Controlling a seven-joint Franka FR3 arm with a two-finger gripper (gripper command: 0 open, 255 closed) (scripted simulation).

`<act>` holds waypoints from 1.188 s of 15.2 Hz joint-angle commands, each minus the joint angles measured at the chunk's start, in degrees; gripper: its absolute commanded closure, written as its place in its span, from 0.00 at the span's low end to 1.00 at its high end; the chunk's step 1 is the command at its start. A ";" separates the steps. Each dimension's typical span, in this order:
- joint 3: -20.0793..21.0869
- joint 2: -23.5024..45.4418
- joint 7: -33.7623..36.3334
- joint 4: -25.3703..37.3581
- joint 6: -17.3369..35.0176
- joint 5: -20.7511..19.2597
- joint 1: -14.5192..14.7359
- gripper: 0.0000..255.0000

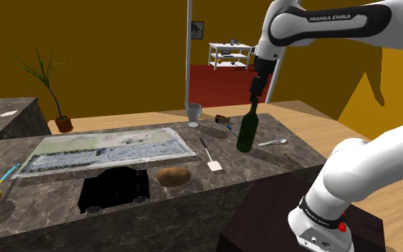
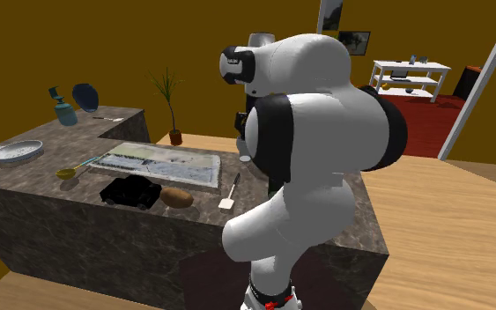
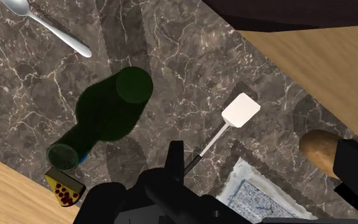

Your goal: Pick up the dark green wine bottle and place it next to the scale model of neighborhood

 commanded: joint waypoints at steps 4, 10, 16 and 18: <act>-5.21 7.20 -6.59 3.46 3.32 -1.43 -1.38 0.00; -10.98 17.61 -14.68 9.88 6.59 -0.80 -2.65 0.00; -12.49 21.13 -17.08 9.33 10.35 -0.03 -3.09 0.00; -12.56 21.41 -17.15 8.04 11.90 0.04 -3.09 0.00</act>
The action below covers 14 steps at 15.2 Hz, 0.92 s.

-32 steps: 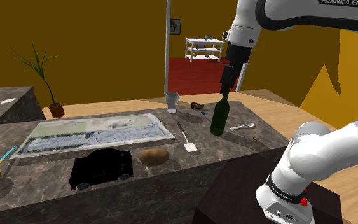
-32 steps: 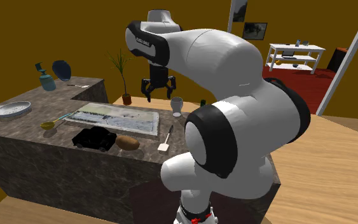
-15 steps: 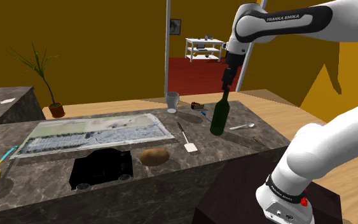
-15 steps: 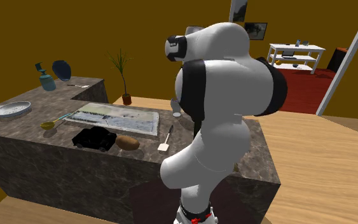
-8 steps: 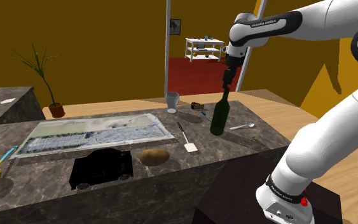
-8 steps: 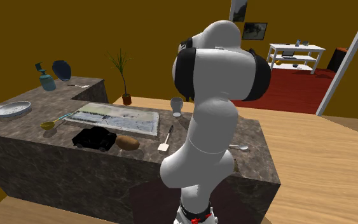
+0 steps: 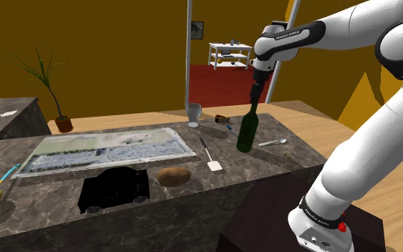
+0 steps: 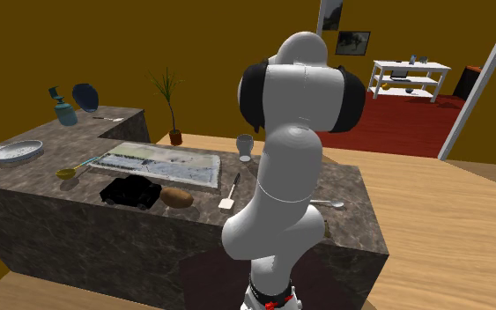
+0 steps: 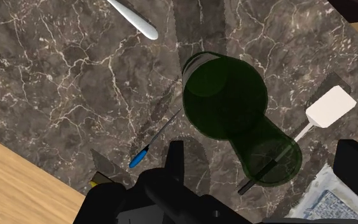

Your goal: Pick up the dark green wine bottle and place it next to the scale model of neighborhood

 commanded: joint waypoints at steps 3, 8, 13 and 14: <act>-0.08 0.36 -0.08 -1.68 2.05 0.11 0.00 0.00; -0.08 0.37 -0.09 -1.68 2.05 0.11 0.00 0.00; -0.08 0.37 -0.08 -1.66 2.04 0.11 0.00 1.00; -0.08 0.37 -0.08 -1.66 2.04 0.11 0.00 1.00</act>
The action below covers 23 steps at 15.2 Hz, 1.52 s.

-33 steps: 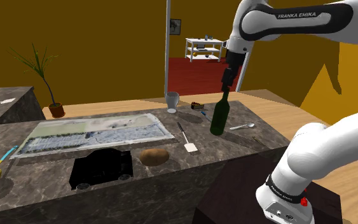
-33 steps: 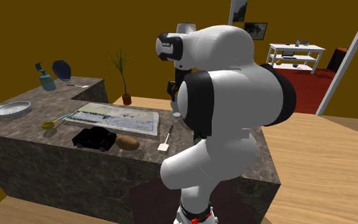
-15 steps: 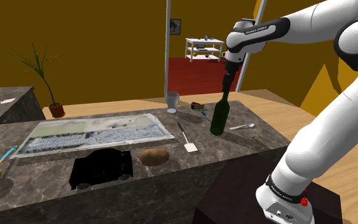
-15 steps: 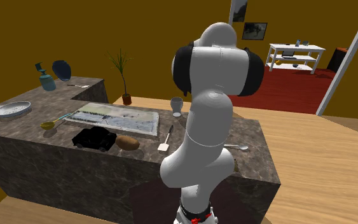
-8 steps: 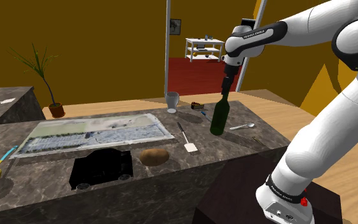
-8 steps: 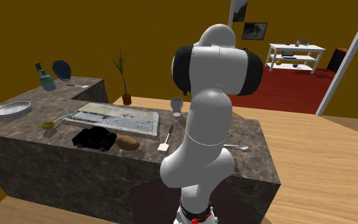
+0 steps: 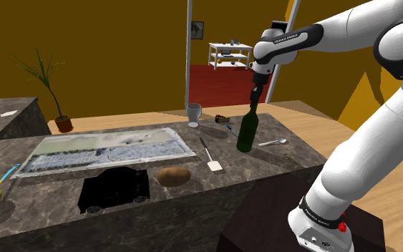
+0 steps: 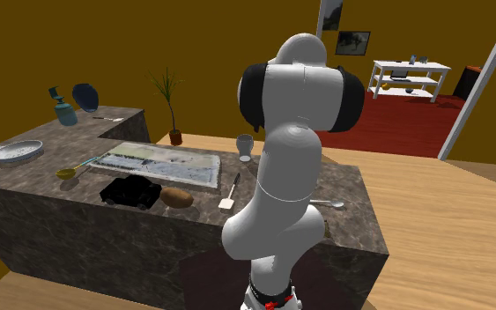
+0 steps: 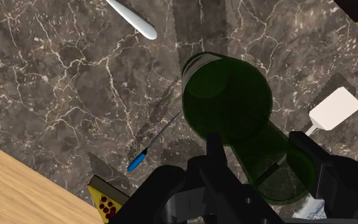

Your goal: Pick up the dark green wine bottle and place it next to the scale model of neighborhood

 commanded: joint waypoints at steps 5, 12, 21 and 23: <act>0.00 0.00 0.00 -0.02 0.02 0.00 0.00 1.00; 0.36 -1.15 0.45 4.31 -5.39 -0.30 0.07 1.00; 0.71 -1.67 0.77 10.75 -12.31 -0.34 0.22 1.00; 0.76 -1.64 0.80 12.32 -13.85 -0.31 0.26 1.00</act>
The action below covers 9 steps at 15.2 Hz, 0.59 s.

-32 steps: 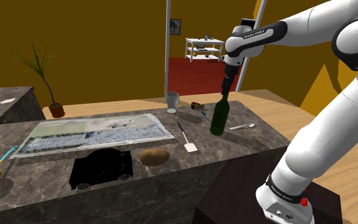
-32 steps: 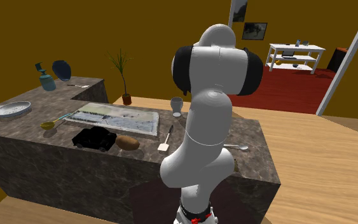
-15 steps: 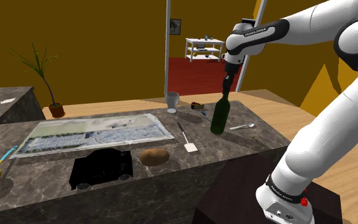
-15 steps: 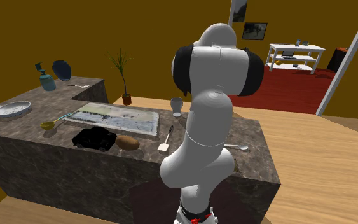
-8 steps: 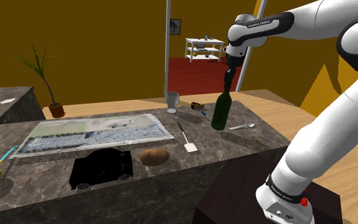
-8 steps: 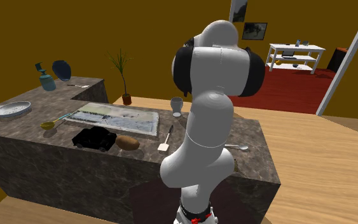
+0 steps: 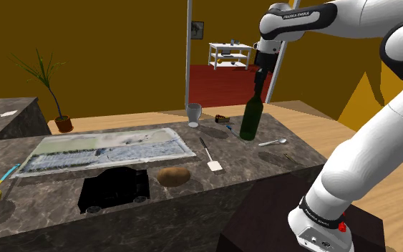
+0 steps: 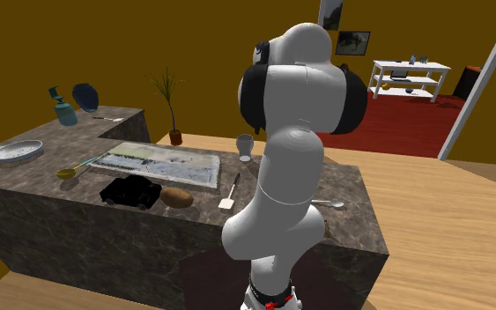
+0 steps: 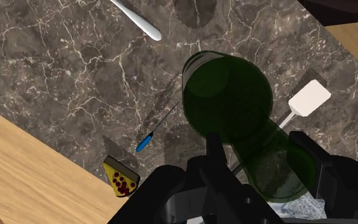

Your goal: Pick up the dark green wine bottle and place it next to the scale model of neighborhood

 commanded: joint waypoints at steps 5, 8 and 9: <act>0.21 0.32 0.16 5.10 -4.80 0.19 0.18 1.00; 2.09 -0.69 3.14 4.72 -5.37 0.34 1.27 1.00; 3.02 -1.15 4.61 4.19 -5.28 0.45 1.81 1.00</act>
